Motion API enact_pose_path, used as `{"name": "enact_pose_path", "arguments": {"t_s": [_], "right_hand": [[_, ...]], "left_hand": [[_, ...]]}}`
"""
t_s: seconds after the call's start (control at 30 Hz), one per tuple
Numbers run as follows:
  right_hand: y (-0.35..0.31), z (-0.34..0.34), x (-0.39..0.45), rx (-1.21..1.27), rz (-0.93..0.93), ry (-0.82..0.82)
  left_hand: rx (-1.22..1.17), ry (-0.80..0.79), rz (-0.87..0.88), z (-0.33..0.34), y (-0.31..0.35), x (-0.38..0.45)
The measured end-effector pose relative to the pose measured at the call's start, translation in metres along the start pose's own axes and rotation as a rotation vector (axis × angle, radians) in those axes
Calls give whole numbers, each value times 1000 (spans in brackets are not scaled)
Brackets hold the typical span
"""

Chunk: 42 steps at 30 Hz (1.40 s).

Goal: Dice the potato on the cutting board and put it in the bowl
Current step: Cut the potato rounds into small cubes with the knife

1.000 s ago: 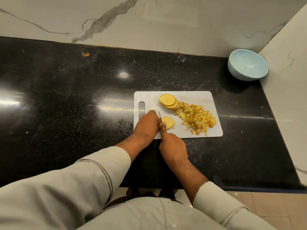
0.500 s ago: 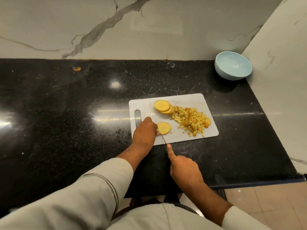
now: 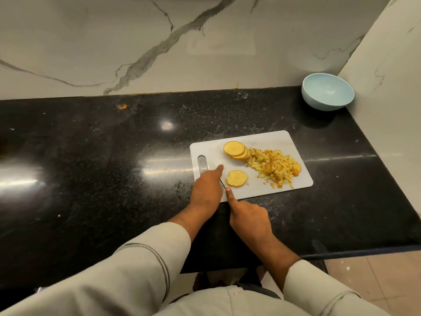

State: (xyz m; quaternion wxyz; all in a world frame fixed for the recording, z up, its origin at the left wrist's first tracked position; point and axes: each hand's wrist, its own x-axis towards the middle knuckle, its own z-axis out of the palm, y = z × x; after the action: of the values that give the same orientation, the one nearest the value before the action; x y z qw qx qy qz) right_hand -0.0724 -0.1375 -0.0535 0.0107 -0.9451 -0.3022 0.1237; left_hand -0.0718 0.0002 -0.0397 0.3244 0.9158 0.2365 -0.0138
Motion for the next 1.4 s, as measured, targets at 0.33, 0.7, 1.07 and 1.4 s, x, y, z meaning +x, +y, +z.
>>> {"name": "enact_pose_path", "arguments": {"t_s": [0.33, 0.7, 1.07, 1.4], "right_hand": [[40, -4, 11, 1, 99, 37], [93, -7, 15, 25, 27, 30], [107, -7, 22, 20, -96, 3], [100, -5, 22, 35, -34, -39]], "left_hand": [[456, -131, 162, 12, 16, 3], [739, -245, 131, 19, 56, 16], [523, -330, 278, -13, 75, 107], [503, -349, 429, -3, 72, 125]]}}
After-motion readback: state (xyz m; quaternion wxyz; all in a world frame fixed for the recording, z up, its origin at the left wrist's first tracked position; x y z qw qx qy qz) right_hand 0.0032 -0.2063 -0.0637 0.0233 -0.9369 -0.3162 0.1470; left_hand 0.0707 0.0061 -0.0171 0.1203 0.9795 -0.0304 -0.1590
